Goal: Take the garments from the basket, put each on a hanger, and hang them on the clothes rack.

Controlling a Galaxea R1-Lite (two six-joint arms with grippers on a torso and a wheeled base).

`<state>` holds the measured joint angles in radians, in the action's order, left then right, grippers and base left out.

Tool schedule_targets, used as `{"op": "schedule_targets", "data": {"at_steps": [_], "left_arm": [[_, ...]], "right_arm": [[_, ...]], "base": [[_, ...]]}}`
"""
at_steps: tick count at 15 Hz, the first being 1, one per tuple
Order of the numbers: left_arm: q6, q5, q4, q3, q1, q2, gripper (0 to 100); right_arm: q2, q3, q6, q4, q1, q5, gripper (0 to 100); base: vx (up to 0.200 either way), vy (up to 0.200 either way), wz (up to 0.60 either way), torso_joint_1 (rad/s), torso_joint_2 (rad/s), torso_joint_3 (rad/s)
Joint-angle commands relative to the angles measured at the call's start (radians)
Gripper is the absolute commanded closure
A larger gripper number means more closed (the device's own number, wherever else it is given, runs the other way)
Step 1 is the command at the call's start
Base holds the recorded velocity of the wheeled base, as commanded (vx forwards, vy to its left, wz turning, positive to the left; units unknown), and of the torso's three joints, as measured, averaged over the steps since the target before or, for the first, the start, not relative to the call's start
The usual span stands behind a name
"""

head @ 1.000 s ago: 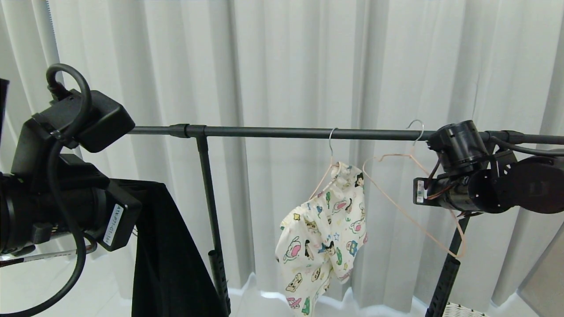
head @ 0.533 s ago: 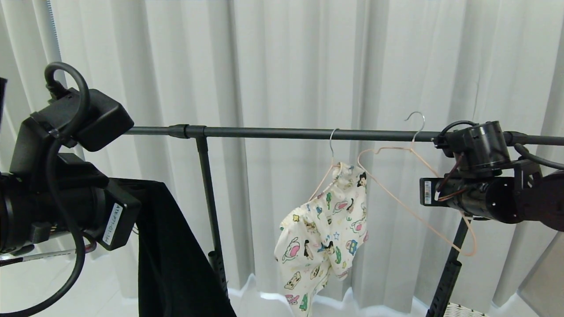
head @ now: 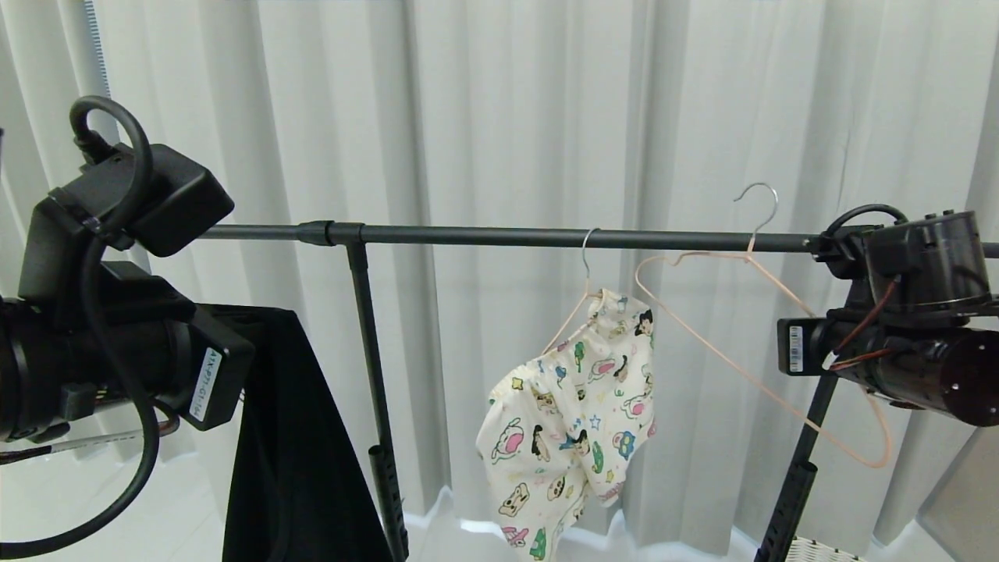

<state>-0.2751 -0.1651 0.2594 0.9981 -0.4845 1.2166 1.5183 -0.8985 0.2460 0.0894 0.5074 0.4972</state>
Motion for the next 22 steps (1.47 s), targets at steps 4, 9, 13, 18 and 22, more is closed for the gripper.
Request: {"op": "schedule_targets", "data": {"at_steps": [4,9,13,18,22], "left_arm": [[-0.001,-0.002,0.0,-0.006,-0.002,0.0,100],[-0.016,-0.002,-0.002,-0.006,-0.005,0.0,100],[-0.016,-0.002,-0.002,-0.006,-0.006,0.001,100],[-0.016,-0.002,-0.002,-0.018,-0.006,0.0,100],[-0.032,-0.008,-0.002,-0.026,-0.006,-0.002,100]], "right_arm": [[-0.161,0.142,-0.019,0.0,0.002,0.0,100],[-0.222,0.194,-0.02,0.0,0.002,0.0,100],[-0.237,0.208,-0.025,0.0,0.002,0.0,100],[-0.24,0.208,-0.025,0.0,0.003,0.0,100],[-0.257,0.234,-0.027,0.0,0.028,0.0,100]], "base": [[0.0,0.0,0.0,0.0,0.0,0.0],[-0.2,-0.2,0.0,0.007,0.01,0.002],[-0.2,-0.2,0.0,-0.002,0.0,0.004],[0.0,0.0,0.0,0.0,0.0,0.0],[0.0,0.0,0.0,0.0,0.0,0.0]]}}
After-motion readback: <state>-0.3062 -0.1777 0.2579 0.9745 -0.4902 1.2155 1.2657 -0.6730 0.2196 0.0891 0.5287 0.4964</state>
